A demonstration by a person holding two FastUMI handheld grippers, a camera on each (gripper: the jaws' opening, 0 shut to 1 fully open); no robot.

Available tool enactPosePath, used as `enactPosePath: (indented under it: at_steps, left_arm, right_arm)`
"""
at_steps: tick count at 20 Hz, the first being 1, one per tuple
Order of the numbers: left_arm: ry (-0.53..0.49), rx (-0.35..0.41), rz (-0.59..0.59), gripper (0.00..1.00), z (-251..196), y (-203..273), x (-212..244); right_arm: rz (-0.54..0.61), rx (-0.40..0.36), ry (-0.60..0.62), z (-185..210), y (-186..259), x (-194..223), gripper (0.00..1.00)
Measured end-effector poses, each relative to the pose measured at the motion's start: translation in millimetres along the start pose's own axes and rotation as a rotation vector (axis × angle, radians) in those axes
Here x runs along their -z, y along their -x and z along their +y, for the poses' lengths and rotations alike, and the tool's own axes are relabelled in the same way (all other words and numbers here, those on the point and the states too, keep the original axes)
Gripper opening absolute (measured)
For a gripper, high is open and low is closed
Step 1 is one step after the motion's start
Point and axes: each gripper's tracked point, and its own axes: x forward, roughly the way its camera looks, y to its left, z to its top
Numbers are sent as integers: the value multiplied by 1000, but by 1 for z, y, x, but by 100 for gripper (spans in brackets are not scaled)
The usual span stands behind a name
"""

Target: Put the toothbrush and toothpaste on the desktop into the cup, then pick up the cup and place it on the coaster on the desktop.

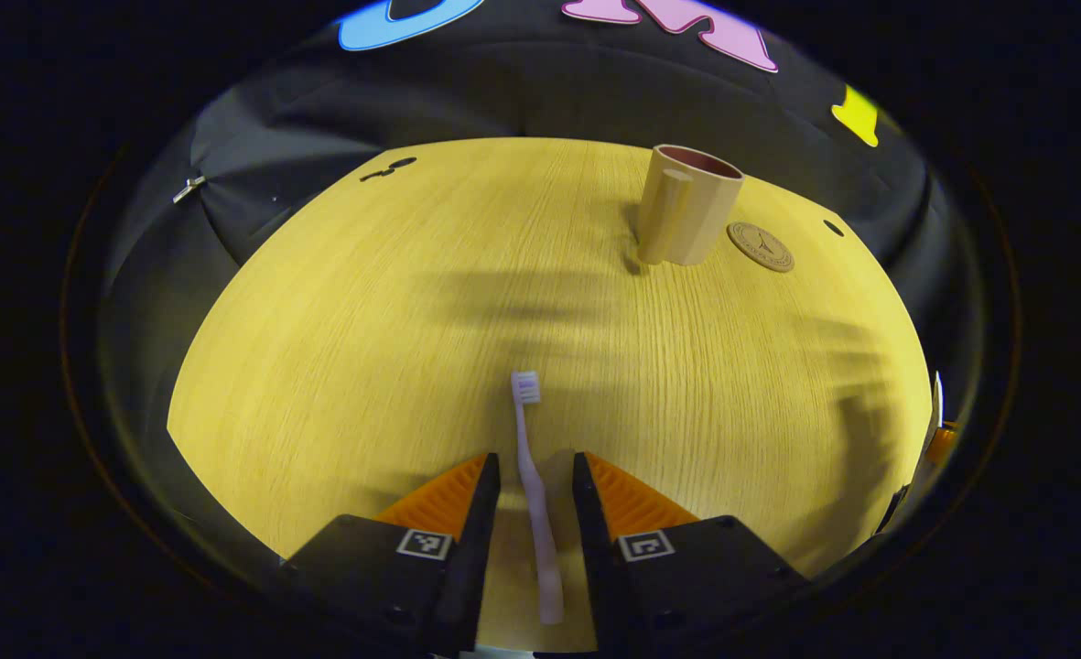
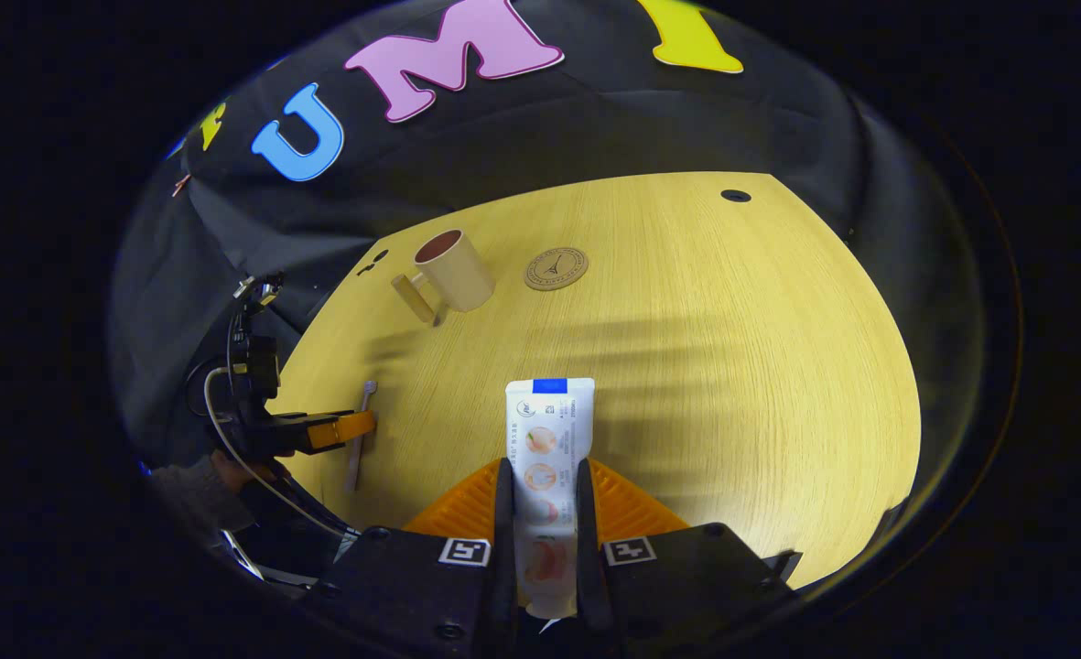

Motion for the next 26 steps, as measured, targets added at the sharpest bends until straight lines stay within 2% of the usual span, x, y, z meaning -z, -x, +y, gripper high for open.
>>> enactPosePath:
  at_steps: [1,2,3,9,14,23,26]
  left_arm:
    - [10,-8,5,39,1,0,0]
    - [16,-26,9,38,4,-1,0]
    - [27,-32,14,19,3,0,-1]
    - [14,-7,24,8,3,2,-4]
    - [-2,46,-46,7,-5,9,-9]
    - [53,264,-261,6,-31,77,-67]
    - [67,307,-327,6,-31,95,-81]
  right_arm:
    - [-2,-1,-5,-1,0,-1,30]
    - [-7,-2,-11,-2,0,-2,30]
    - [-11,-4,-17,-3,0,-5,30]
    - [-36,-6,-42,-3,2,-12,30]
    - [-97,-45,-68,13,8,-33,30]
    - [-343,-184,-69,82,2,-155,30]
    - [-418,-217,-49,103,-10,-189,30]
